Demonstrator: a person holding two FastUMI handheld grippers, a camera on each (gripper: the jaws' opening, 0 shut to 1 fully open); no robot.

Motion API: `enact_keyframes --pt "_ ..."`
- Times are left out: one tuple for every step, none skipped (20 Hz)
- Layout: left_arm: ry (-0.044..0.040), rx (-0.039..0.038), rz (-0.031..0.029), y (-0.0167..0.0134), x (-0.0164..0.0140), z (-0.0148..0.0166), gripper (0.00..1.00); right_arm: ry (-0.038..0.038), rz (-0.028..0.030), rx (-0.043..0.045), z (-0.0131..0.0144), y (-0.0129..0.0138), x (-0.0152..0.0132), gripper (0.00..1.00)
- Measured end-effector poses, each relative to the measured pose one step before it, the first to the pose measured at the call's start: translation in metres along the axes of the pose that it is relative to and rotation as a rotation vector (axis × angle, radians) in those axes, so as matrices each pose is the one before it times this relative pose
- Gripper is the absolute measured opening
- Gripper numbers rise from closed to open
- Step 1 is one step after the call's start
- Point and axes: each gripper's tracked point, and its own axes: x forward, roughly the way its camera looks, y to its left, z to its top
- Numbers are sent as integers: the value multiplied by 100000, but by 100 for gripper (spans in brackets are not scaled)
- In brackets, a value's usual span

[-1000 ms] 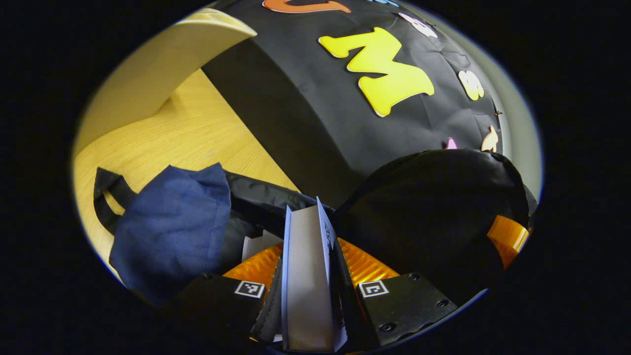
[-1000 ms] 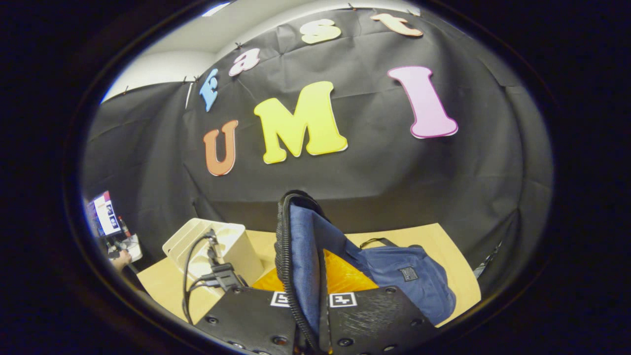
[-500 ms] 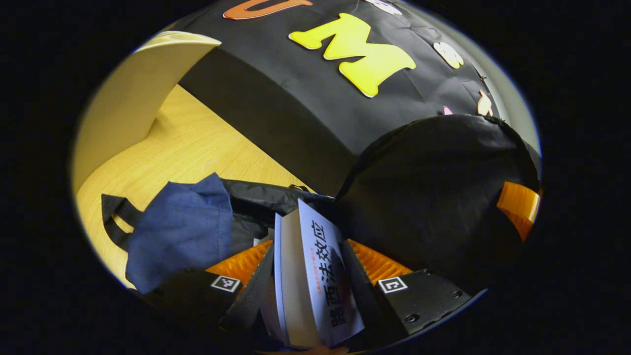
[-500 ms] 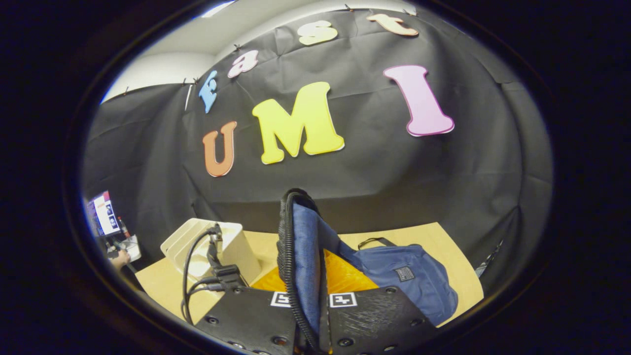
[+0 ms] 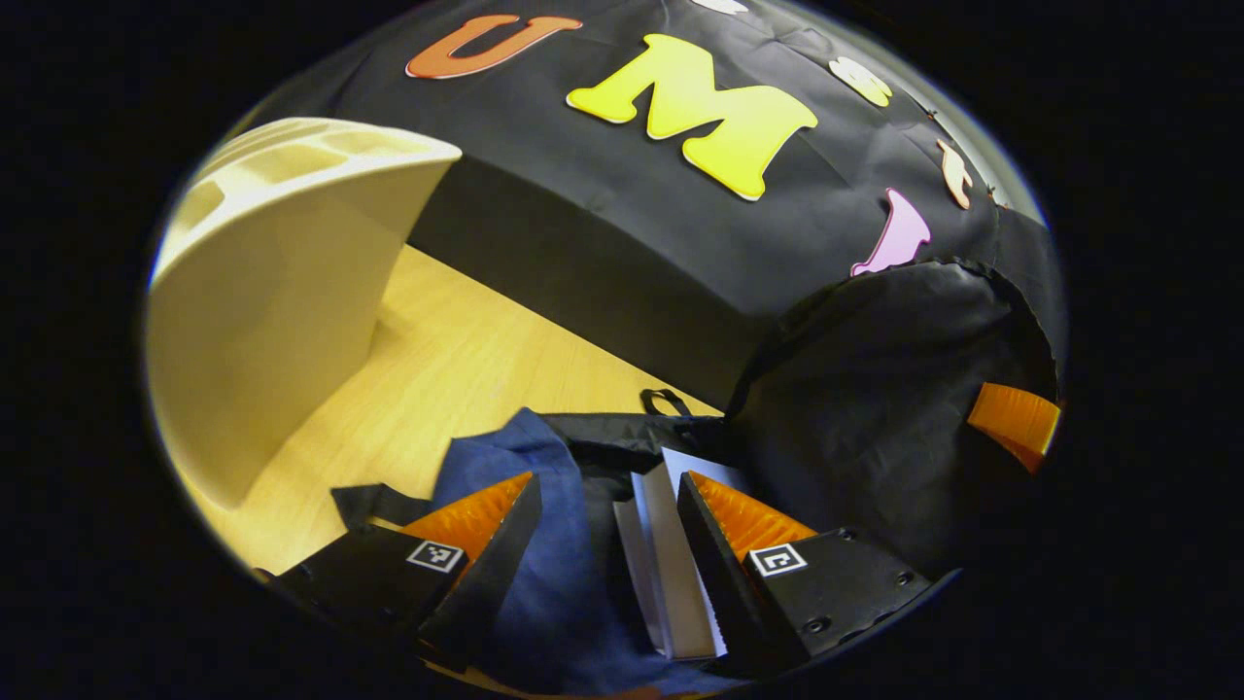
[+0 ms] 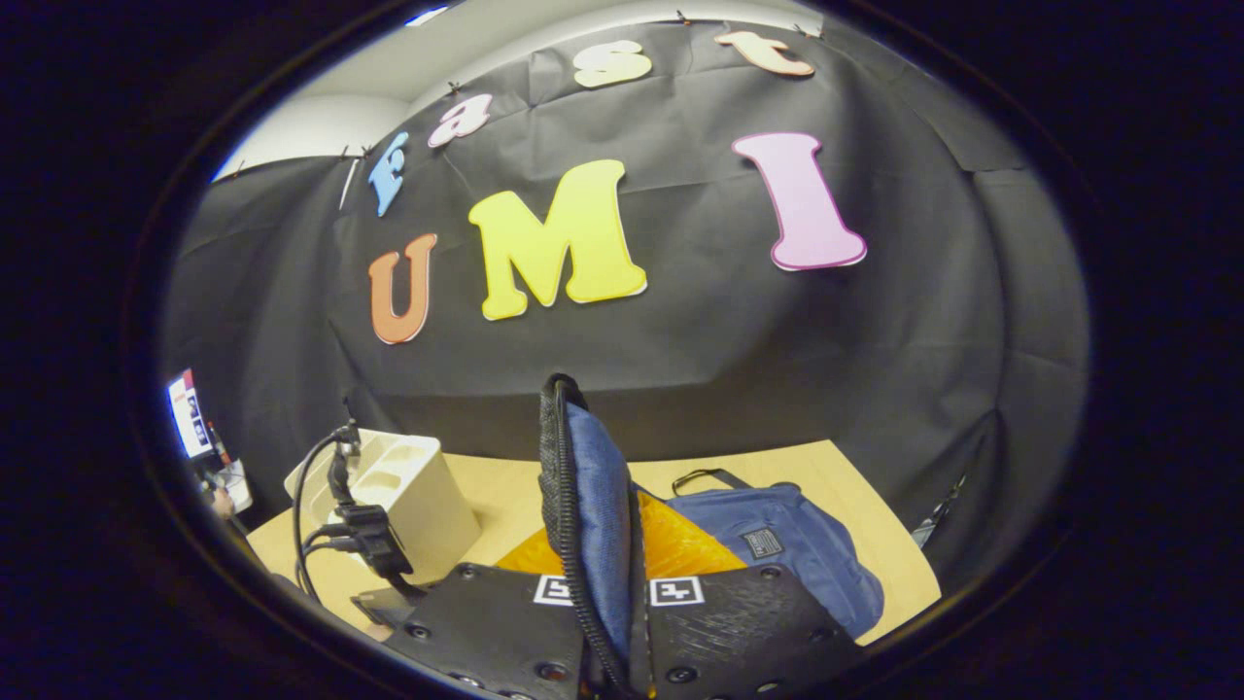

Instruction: Open the schoolbag, grab two books from the bookshelf and put them into the schoolbag.

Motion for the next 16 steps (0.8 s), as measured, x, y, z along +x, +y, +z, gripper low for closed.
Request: enact_keyframes --pt "-687 2666 2109 661 -464 587 91 -52 -718 -867 -119 7 74 5" --pt "-809 2848 1918 593 -599 276 91 -87 -150 -447 -75 184 -110 5" --pt "-812 2890 730 449 -587 579 91 71 -567 232 -208 154 -111 5" --pt "-1569 2891 873 435 -705 562 91 25 -769 279 -130 29 -56 5" --pt "-1743 2427 -541 308 -734 528 91 288 -626 299 -272 67 41 6" --pt "-1878 2040 -1823 -123 -770 650 91 44 -602 198 -246 190 -85 6" --pt "-1699 1400 -1197 70 -980 654 91 32 -482 -244 -185 191 -29 6" --pt "-1837 1641 -1524 -121 -862 548 91 -114 -1179 -536 -208 34 -6 6" --pt "-2792 2408 -876 -60 -1123 876 91 -512 -1135 366 -65 -89 -75 6" --pt "-4165 2846 247 59 -896 1059 91 -186 -296 1554 -132 191 -148 6" --pt "-4281 3157 606 518 -863 1153 91 498 -559 1412 -300 91 -135 6" --pt "-3471 3181 454 386 -682 842 91 418 -1457 770 -210 -252 -127 6" --pt "-2808 3242 1226 512 -706 797 90 148 -1688 412 -271 -305 -270 6" --pt "-2287 3205 1383 706 -585 520 90 226 -1352 320 -186 -223 -219 6" --pt "-1841 3384 1476 702 -619 574 90 465 -1007 -46 -321 -116 -186 8" --pt "-1700 3440 2194 725 -864 708 91 547 -1211 -445 -375 -190 -267 8"
